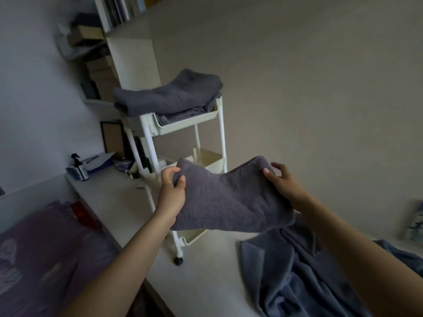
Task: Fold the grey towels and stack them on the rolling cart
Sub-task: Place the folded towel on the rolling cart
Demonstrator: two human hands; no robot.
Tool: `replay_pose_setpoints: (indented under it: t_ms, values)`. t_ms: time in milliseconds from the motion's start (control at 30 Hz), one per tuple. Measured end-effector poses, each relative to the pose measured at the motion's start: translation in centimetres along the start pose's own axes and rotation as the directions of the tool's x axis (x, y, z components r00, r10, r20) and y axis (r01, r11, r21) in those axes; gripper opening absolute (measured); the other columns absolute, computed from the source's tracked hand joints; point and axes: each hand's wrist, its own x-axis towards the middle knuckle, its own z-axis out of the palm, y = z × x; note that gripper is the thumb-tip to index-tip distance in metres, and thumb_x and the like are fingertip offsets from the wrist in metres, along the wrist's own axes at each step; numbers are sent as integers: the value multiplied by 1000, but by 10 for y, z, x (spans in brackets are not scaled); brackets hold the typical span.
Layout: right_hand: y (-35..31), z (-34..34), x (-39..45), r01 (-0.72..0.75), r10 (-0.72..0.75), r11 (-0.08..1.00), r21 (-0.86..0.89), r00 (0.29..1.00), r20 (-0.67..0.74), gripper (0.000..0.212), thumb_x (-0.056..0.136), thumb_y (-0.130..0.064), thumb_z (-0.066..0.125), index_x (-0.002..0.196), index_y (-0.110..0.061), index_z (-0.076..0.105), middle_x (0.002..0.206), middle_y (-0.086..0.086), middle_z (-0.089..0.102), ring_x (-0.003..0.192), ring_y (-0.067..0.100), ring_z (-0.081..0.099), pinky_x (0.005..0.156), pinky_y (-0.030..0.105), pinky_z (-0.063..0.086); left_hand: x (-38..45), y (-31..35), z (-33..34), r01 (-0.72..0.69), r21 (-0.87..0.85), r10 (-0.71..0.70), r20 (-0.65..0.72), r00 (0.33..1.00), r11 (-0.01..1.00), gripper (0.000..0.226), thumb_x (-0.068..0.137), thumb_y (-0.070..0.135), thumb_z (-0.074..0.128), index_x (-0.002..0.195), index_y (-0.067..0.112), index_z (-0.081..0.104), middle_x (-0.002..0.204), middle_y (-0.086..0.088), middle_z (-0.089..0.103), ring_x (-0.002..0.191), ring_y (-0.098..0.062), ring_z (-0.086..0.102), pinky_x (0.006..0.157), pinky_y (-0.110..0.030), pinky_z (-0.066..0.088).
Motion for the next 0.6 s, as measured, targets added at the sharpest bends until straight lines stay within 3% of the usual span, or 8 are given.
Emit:
replay_pose_setpoints:
  t_ms: [100,200,267,333,433,600]
  values:
    - [-32,15,28,124,-122,992,-13,987,102,47,89,-32,59,129,-38,34,106,12,63,94,23,63,92,42,50,25,15,-6,-111,72,108,32,994,991,21,101,26,36,112,37,49,126,2,49,117,-23,48,91,-37,42]
    - [-58,27,57,273,-247,952,-141,953,178,38,92,-17,55,126,-27,42,106,12,63,90,18,61,84,31,51,47,29,-4,-158,131,148,82,985,979,32,100,32,37,130,34,47,144,5,41,129,-19,41,93,-30,36]
    - [-69,36,74,400,-345,881,-252,909,234,35,92,-11,54,126,-19,49,115,4,59,102,16,56,94,29,44,57,35,0,-136,191,114,123,986,972,42,98,37,40,140,31,38,149,3,35,134,-21,36,100,-33,34]
    - [-77,48,95,489,-396,821,-293,859,325,36,92,-9,53,127,-15,54,126,-1,55,113,10,49,99,17,34,70,38,5,-107,273,72,136,988,956,53,95,38,46,145,30,30,152,-2,31,136,-24,34,105,-36,32]
    - [-82,67,125,465,-375,855,-230,861,345,35,92,-11,54,127,-18,57,132,-1,55,118,8,49,96,11,30,89,46,11,-60,334,37,75,997,941,62,92,35,53,147,24,26,152,-5,31,136,-26,33,107,-37,31]
    - [-91,91,164,366,-324,926,-88,894,310,37,92,-13,55,129,-17,55,131,0,56,113,6,49,86,5,32,109,49,16,37,418,11,-111,994,908,52,96,27,48,143,12,32,147,-15,34,131,-33,38,102,-37,35]
